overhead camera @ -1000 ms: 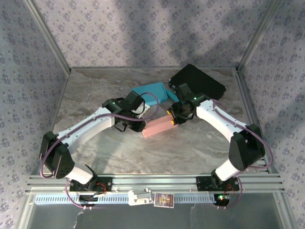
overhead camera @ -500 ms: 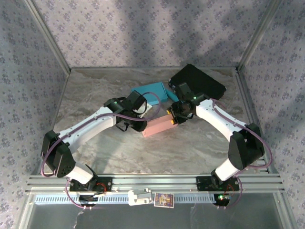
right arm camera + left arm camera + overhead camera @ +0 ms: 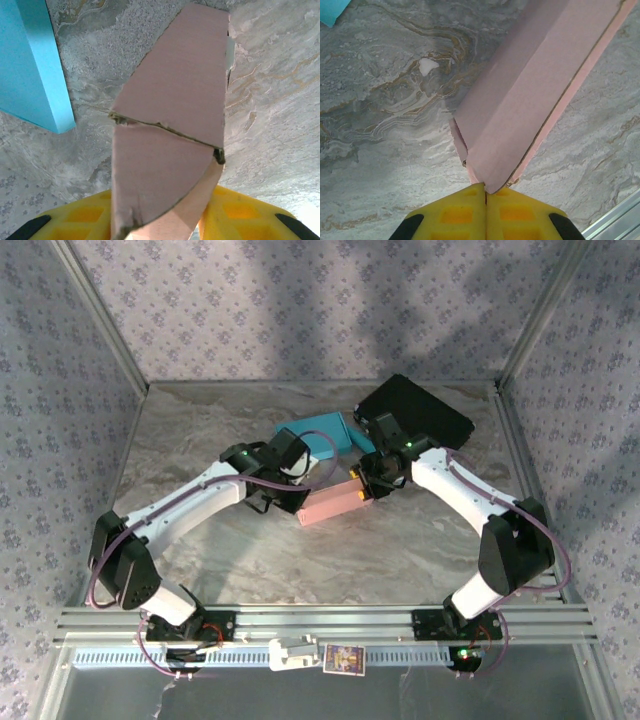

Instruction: Fold the paper box

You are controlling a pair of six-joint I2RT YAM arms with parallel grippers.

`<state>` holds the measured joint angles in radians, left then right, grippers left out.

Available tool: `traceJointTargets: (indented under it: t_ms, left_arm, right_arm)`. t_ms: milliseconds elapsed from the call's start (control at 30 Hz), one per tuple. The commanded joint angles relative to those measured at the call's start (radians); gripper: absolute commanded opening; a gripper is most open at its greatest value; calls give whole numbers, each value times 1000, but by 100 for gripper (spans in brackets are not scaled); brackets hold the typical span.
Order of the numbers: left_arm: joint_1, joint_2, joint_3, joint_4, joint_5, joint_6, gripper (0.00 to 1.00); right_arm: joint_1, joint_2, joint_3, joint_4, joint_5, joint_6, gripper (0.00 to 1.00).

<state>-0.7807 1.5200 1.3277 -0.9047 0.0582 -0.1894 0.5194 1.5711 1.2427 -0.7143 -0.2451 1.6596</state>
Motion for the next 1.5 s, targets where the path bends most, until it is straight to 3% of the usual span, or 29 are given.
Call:
traceJointTargets:
  t_ms: [0,600,833,1467]
  left_arm:
    - [-5,25,44,-7,7,-97,6]
    - [66,101,112,11,174,-350,2]
    - [108,121,121,22,263,-386,1]
    - [155,134,97,53,339,-394,0]
  right_arm:
    - [1,27,-7,-31,0,52,38]
    - [-11,53,-8,-31,-54,132,37]
    - [-29,71,1,-42,-86,126,37]
    - [-40,85,3,-42,-108,121,37]
